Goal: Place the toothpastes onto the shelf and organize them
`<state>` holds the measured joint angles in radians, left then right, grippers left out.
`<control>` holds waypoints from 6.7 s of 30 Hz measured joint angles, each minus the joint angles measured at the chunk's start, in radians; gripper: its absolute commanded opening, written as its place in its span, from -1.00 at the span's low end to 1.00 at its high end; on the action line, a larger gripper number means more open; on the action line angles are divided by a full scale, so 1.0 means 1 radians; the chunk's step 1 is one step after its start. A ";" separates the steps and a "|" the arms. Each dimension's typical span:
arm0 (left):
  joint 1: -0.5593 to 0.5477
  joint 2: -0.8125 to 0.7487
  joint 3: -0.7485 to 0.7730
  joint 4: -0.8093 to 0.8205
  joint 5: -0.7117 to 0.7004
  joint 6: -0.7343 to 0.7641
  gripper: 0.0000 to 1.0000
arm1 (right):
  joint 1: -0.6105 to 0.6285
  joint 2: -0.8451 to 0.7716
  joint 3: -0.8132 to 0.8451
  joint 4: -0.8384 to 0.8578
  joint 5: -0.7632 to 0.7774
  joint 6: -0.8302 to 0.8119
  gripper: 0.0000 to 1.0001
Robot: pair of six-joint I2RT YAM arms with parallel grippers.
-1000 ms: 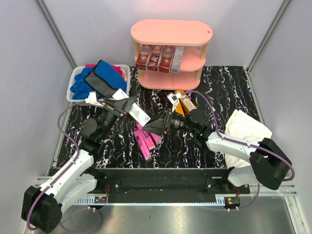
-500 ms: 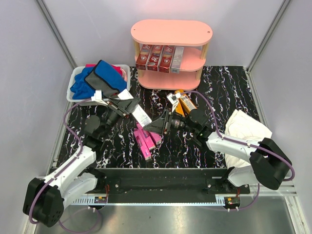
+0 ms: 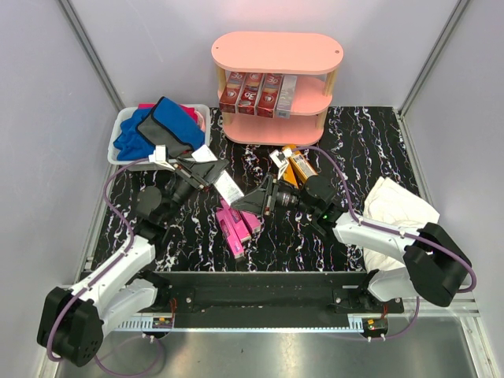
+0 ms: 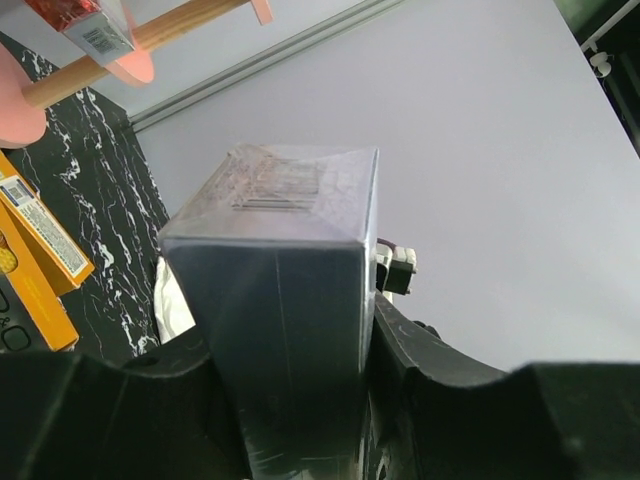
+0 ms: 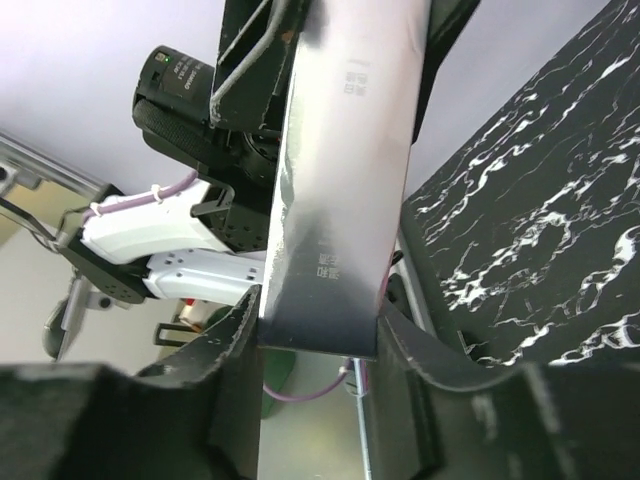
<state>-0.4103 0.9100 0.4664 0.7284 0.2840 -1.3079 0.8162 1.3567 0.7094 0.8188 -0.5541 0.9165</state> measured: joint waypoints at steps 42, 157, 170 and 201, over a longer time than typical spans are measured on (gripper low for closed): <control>0.000 -0.133 0.219 -0.922 -0.174 0.518 0.98 | -0.576 -0.188 0.024 -0.478 0.089 0.069 -0.57; -0.121 0.442 0.056 -0.757 -0.101 0.523 0.19 | -0.772 -0.319 -0.105 -0.797 0.011 0.019 1.00; -0.158 0.467 0.095 -0.746 -0.123 0.527 -0.26 | -0.770 -0.291 -0.104 -0.798 -0.031 -0.004 1.00; 0.111 0.028 0.121 -0.641 0.134 0.251 -0.33 | 0.280 0.044 0.414 -0.923 0.768 -0.352 0.64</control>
<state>-0.2989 0.9382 0.5877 0.0872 0.4175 -1.0569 1.0962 1.4006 1.1236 -0.1040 0.2134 0.5644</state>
